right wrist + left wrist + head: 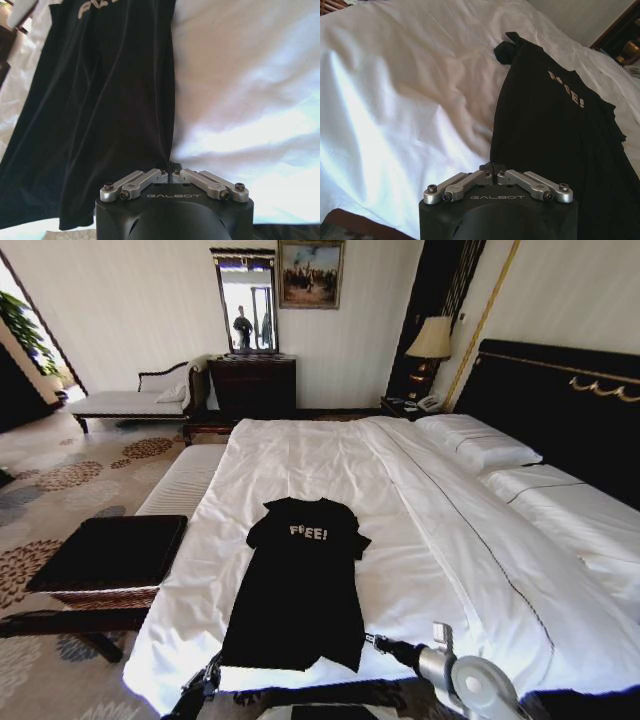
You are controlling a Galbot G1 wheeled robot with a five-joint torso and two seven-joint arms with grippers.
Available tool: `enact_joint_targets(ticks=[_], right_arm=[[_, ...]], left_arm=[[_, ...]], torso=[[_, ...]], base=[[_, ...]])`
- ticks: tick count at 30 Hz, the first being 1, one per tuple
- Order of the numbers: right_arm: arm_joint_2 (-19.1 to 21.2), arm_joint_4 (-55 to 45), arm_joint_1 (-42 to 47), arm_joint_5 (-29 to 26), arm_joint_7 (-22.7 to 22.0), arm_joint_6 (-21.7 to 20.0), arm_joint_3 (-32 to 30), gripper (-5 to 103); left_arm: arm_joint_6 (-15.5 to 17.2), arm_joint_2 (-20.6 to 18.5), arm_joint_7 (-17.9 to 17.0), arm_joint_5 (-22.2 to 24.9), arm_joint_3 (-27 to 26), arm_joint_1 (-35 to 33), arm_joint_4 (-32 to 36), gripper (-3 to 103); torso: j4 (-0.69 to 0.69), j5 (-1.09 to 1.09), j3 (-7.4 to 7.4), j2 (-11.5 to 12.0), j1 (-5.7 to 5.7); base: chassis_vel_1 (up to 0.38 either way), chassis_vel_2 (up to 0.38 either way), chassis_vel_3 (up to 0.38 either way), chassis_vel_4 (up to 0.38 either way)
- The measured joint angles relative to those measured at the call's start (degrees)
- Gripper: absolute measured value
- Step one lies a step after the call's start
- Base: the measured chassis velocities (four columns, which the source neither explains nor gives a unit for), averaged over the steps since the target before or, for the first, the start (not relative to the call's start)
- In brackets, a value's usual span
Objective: Fold the clothes on the bed and place them into the basket.
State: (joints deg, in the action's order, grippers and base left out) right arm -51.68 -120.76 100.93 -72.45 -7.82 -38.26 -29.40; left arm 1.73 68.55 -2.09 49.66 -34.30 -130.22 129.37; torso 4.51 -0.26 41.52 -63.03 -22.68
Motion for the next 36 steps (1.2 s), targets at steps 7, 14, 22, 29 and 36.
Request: enact_joint_targets(ticks=[7,14,22,29,36], right_arm=[[-0.2,-1.2,2.1,2.2,-3.4,-2.4,-1.0,0],[-0.3,-3.4,3.5,4.4,-5.8,-3.9,-1.8,0],[0.0,-3.4,4.7,7.9,-6.7,-4.0,-1.2,0],[0.1,-3.5,5.6,12.0,-6.8,-4.0,-0.5,0],[0.0,-2.0,5.6,14.0,-7.3,-4.0,0.8,0]], left_arm=[[-2.6,-0.4,-0.1,-1.9,-0.7,-3.7,-0.5,0],[-5.0,-0.5,-0.1,-4.1,-0.8,-7.4,-0.2,0],[-6.2,1.1,-0.8,-6.7,0.6,-8.9,-2.3,0],[-6.3,0.4,-1.6,-8.9,0.6,-8.9,-4.2,0],[-4.7,-0.2,-2.7,-10.5,1.8,-7.1,-5.0,0]], torso=[[0.0,0.0,0.0,0.0,0.0],[0.01,0.0,0.0,0.0,0.0],[0.0,0.0,0.0,0.0,0.0],[0.0,0.0,0.0,0.0,0.0],[0.0,0.0,0.0,0.0,0.0]], base=[[0.0,0.0,0.0,0.0],[0.0,0.0,0.0,0.0],[0.0,0.0,0.0,0.0],[0.0,0.0,0.0,0.0],[0.0,0.0,0.0,0.0]])
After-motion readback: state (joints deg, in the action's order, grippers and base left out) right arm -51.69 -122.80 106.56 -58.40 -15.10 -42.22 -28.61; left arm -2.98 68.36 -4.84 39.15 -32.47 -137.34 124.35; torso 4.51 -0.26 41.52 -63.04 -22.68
